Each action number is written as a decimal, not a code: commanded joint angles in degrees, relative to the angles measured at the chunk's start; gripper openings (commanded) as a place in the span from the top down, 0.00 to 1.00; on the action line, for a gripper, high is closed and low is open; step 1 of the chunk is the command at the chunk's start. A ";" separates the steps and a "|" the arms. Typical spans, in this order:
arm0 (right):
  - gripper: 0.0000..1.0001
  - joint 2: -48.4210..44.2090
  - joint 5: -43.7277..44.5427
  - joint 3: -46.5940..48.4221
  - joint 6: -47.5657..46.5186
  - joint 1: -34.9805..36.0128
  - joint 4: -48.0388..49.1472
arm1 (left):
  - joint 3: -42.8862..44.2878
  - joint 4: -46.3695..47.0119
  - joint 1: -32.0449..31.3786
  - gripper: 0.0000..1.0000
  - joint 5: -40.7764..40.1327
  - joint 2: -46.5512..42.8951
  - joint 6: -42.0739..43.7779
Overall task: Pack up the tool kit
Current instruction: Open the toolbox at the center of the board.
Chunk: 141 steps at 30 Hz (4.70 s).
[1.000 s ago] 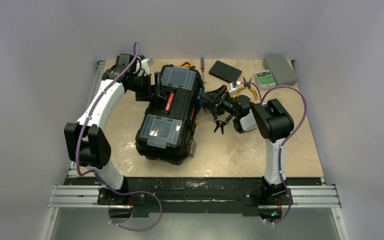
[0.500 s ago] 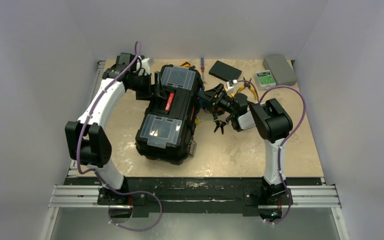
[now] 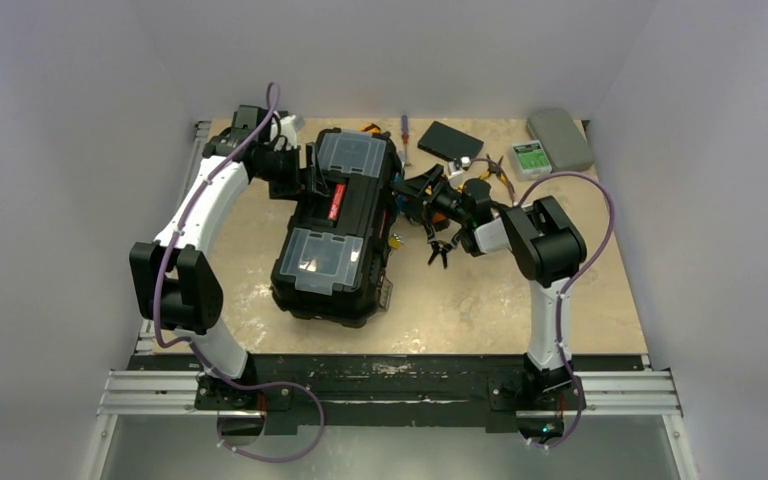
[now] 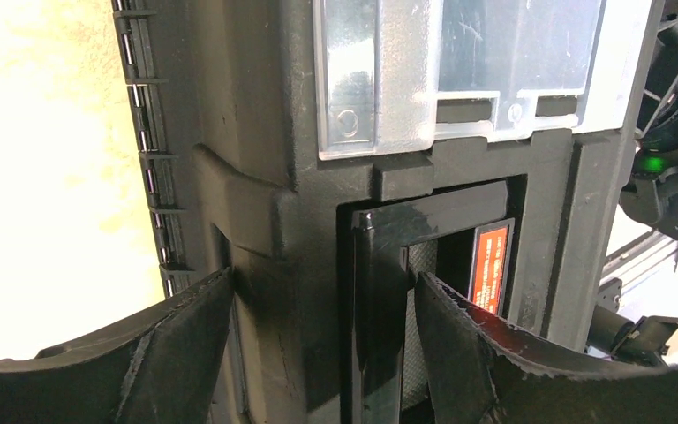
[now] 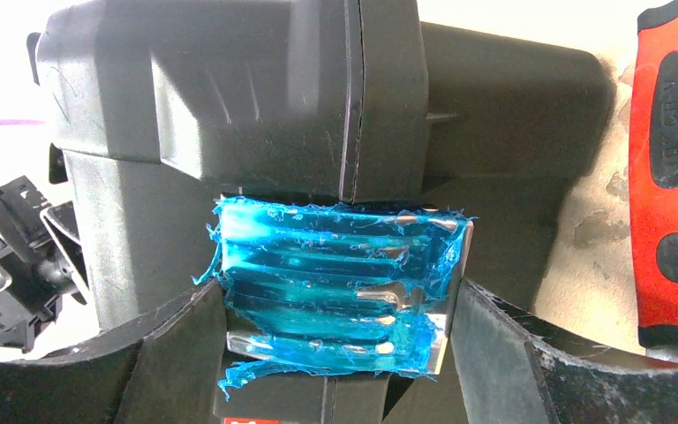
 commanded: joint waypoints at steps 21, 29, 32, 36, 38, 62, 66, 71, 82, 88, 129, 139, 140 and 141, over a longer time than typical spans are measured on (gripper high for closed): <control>0.59 -12.73 10.53 5.50 -19.67 2.94 -40.35 | 0.09 -3.52 -2.57 0.30 0.98 3.10 1.14; 0.09 -10.71 4.33 0.69 -15.65 0.07 -26.71 | -0.10 -3.14 -2.34 0.34 3.29 4.14 0.10; 0.07 -9.75 1.87 -0.77 -13.81 -0.47 -19.34 | -0.13 -2.90 -2.06 0.41 5.17 5.32 -0.30; 0.06 -4.48 -2.90 -0.91 -5.83 -0.52 -4.27 | -0.76 -2.27 -1.72 0.52 7.38 7.01 -0.68; 0.06 -2.02 -3.39 -0.84 -0.38 -0.51 3.14 | -0.76 -2.11 -1.50 0.54 9.11 8.28 -0.58; 0.43 2.15 -6.33 4.48 15.06 1.10 22.97 | -0.77 -2.45 0.54 0.65 12.55 11.09 0.06; 0.67 -0.39 -5.29 3.48 10.60 1.01 16.75 | -0.13 -4.17 -0.45 0.65 7.22 10.61 1.28; 0.79 -1.94 -4.00 2.72 8.21 0.85 12.59 | 0.67 -5.78 -1.51 0.66 3.58 10.68 2.09; 1.00 -6.93 -1.07 1.63 0.78 0.66 1.51 | 1.52 -7.28 -2.04 0.66 -0.78 10.56 2.94; 1.00 -11.29 1.21 2.07 -6.05 0.66 -8.97 | 1.70 -7.82 -2.31 0.66 -2.76 10.65 3.25; 0.10 -20.53 3.32 3.30 -17.50 -1.97 -32.96 | 3.54 -10.62 -5.57 0.66 -15.34 7.84 4.35; 0.23 -21.26 4.75 3.95 -16.67 -2.05 -35.12 | 3.37 -10.45 -5.57 0.66 -15.30 6.62 4.48; 0.24 -20.97 4.52 4.49 -16.24 -1.98 -34.60 | 3.40 -10.38 -5.57 0.66 -15.28 6.51 4.44; 0.24 -20.63 4.37 5.11 -15.47 -1.98 -34.29 | 3.37 -10.42 -5.53 0.66 -15.28 6.34 4.44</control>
